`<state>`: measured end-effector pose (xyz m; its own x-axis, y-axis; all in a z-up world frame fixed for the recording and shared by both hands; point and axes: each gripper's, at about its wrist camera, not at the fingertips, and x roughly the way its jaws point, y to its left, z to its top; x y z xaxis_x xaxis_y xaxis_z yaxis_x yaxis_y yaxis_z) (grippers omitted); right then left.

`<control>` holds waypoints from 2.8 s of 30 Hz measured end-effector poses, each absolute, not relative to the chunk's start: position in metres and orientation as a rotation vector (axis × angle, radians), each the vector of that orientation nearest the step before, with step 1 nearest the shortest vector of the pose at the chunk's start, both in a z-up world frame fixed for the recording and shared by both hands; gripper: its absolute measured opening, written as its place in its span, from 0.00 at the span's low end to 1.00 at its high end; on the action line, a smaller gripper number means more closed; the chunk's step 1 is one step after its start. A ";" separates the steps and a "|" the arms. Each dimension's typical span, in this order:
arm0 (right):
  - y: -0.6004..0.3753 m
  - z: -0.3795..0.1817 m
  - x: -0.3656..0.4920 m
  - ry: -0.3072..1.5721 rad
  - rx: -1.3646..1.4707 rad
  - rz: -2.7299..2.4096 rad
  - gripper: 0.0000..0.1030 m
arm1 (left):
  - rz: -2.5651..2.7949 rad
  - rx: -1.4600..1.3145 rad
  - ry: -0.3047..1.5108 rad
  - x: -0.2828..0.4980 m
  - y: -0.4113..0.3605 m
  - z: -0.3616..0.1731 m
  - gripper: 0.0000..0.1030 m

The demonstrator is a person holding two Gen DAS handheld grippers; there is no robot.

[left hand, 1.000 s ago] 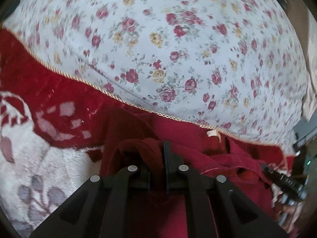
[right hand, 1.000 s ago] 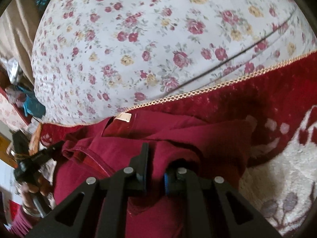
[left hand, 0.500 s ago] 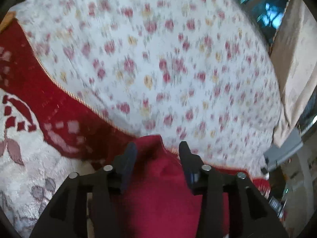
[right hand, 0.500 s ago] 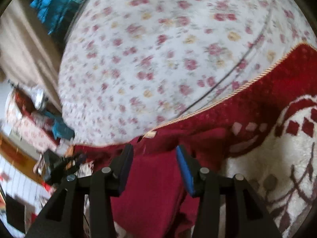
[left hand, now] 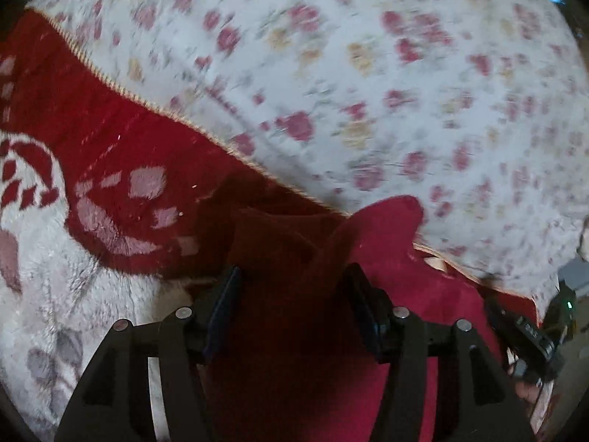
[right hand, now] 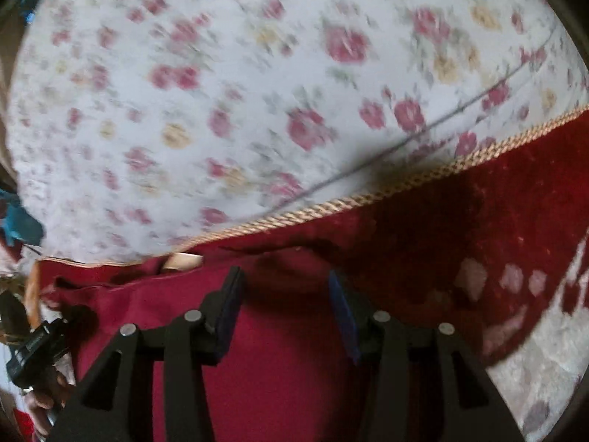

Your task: Fold small clothes

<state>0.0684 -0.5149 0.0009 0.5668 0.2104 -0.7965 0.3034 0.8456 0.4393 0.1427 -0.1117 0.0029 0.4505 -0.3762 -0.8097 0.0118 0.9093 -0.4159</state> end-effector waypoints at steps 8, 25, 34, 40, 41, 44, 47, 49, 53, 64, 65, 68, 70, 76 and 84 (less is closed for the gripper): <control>-0.500 0.028 0.043 0.955 0.496 -0.012 0.53 | -0.276 -0.384 1.053 0.124 -0.095 0.021 0.35; -0.482 0.031 -0.089 1.025 0.399 0.031 0.61 | -0.278 -0.215 0.969 0.038 -0.076 0.065 0.35; -0.481 0.050 -0.112 0.974 0.386 0.015 0.61 | -0.296 -0.262 1.021 0.019 -0.065 0.050 0.35; -0.489 0.064 -0.103 0.917 0.396 -0.023 0.64 | -0.322 -0.320 1.019 0.008 -0.061 0.044 0.35; -0.490 0.064 -0.098 0.913 0.396 -0.027 0.64 | -0.320 -0.319 1.018 0.007 -0.062 0.042 0.35; -0.490 0.067 -0.069 0.897 0.407 -0.035 0.63 | -0.305 -0.313 1.017 0.008 -0.065 0.035 0.35; -0.485 0.062 -0.038 0.914 0.419 -0.033 0.51 | -0.306 -0.317 1.012 0.010 -0.066 0.026 0.35; -0.481 0.054 -0.013 0.941 0.419 -0.039 0.49 | -0.312 -0.307 1.005 0.010 -0.068 0.020 0.35; -0.474 0.021 0.033 1.041 0.321 -0.120 0.46 | -0.346 -0.295 0.992 0.014 -0.068 0.013 0.38; -0.383 0.059 0.068 1.010 0.248 0.002 0.47 | -0.403 -0.367 0.995 0.016 -0.059 0.008 0.43; -0.366 0.059 0.072 1.024 0.247 0.055 0.47 | -0.407 -0.376 0.999 0.015 -0.057 0.008 0.43; -0.302 0.057 0.090 1.059 0.204 0.199 0.47 | -0.418 -0.398 1.010 0.015 -0.054 0.008 0.43; -0.263 0.055 0.103 1.043 0.157 0.251 0.47 | -0.425 -0.405 1.011 0.015 -0.053 0.007 0.43; -0.205 0.022 0.149 1.114 0.073 0.226 0.47 | -0.436 -0.395 1.014 0.015 -0.055 0.006 0.47; -0.203 -0.002 0.169 1.176 0.119 0.242 0.53 | -0.435 -0.381 1.011 0.015 -0.058 0.006 0.49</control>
<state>0.1688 -0.2028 -0.0018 0.3624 0.2493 -0.8981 -0.1255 0.9678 0.2180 0.0153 -0.0577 0.0060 0.4601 -0.5145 -0.7235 0.1710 0.8511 -0.4964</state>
